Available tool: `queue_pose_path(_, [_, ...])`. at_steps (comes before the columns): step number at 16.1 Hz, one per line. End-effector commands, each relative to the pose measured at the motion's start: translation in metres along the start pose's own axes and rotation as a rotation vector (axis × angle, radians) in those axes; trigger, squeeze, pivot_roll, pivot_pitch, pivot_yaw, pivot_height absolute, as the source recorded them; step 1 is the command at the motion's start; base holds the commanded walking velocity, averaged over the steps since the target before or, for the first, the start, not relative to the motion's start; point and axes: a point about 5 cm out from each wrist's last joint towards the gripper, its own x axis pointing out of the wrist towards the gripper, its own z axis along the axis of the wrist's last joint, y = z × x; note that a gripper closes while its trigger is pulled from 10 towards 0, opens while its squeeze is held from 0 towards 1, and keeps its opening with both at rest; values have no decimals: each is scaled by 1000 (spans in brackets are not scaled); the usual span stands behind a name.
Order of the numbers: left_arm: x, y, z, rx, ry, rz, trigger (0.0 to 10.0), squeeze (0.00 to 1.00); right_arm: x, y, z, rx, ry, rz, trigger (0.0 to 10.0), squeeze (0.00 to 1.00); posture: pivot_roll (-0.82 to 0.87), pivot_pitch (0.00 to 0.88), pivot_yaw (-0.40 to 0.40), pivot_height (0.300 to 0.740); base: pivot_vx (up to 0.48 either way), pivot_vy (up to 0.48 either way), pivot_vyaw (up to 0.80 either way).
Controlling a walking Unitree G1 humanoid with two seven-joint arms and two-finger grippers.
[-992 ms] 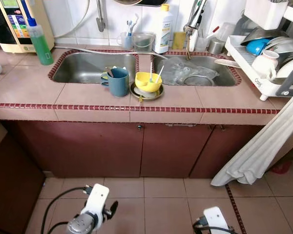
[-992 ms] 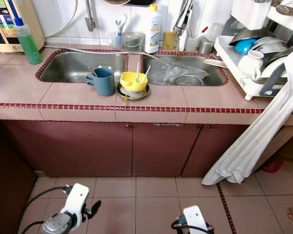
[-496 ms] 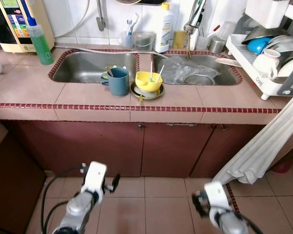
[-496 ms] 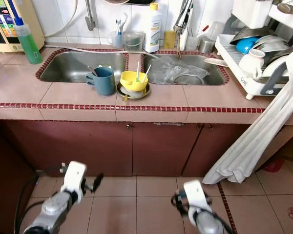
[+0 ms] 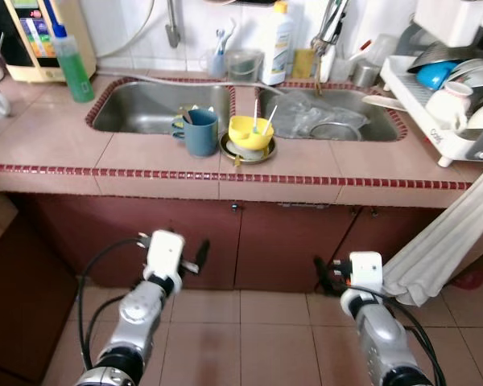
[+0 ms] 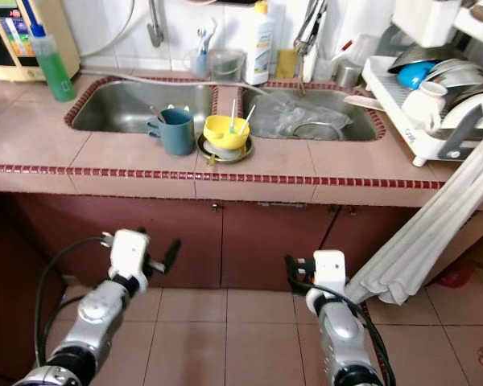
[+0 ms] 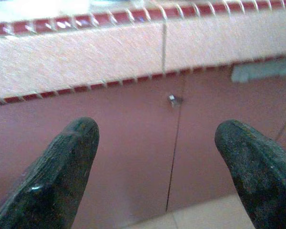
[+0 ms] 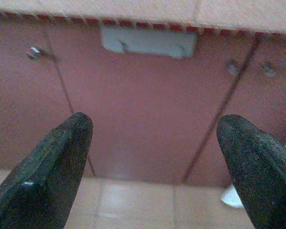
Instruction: Kitchen organization
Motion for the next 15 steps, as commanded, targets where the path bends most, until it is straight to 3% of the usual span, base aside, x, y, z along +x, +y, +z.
queue_pose_path(1, [-2,6,6,1,-38,17,10000,0,0,-2,10,-37,-72,3,10000,0,-19,0,-30,740,0,0,0])
queue_pose_path(4, [-7,5,18,-57,-97,21,10000,0,-3,6,25,-72,-166,56,10000,0,-17,0,-35,740,0,0,0])
queue_pose_path(6, [-10,3,26,-53,-96,37,10000,0,-5,15,42,-50,-240,101,10000,0,-18,0,-38,740,0,0,0])
queue_pose_path(9, [-10,-3,44,-26,-147,19,10000,0,-9,21,61,-98,-322,109,10000,0,-15,0,-46,740,0,0,0])
queue_pose_path(10, [-12,-8,63,-37,-215,11,10000,0,-13,26,77,-132,-385,145,10000,0,-18,0,-47,740,0,0,0])
queue_pose_path(13, [-21,-16,71,-73,-238,19,10000,0,-22,28,94,-179,-430,180,10000,0,-22,0,-54,740,0,0,0])
queue_pose_path(15, [-23,-17,73,-78,-235,17,10000,0,-25,27,96,-160,-438,167,10000,0,-16,0,-59,740,0,0,0])
